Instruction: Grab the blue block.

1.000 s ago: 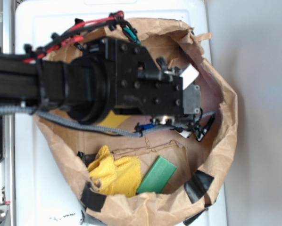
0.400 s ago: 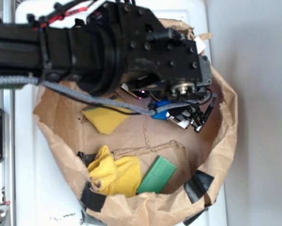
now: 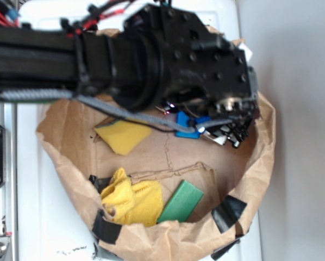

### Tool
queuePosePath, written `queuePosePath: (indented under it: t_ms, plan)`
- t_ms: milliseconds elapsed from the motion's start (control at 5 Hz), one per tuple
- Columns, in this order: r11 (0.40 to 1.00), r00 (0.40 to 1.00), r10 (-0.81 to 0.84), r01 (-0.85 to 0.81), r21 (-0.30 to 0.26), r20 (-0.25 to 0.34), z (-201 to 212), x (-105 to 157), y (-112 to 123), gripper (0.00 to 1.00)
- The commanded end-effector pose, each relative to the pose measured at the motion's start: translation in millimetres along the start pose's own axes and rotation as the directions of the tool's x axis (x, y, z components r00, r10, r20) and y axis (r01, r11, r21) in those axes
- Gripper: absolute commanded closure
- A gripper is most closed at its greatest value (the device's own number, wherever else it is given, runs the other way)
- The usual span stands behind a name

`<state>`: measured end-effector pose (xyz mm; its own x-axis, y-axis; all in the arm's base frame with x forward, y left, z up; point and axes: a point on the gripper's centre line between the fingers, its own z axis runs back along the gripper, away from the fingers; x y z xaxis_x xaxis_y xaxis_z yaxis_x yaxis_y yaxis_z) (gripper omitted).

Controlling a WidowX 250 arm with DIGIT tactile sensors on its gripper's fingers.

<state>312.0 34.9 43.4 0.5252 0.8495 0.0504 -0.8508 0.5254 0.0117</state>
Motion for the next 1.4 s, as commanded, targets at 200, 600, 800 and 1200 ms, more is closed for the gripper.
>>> queuePosePath:
  t_ms: [200, 600, 800, 1200]
  plan:
    - [1.0, 0.992, 0.003, -0.002, -0.011, 0.129, -9.9, -2.5, -18.0, 0.0]
    - [1.0, 0.982, -0.013, 0.016, -0.012, 0.191, -25.7, -3.6, -14.1, 1.0]
    - [0.997, 0.981, -0.022, 0.035, -0.066, 0.193, -10.3, -5.2, -12.9, 1.0]
    - [0.976, 0.984, -0.104, 0.129, -0.173, 0.142, 39.0, -14.6, 6.0, 1.0]
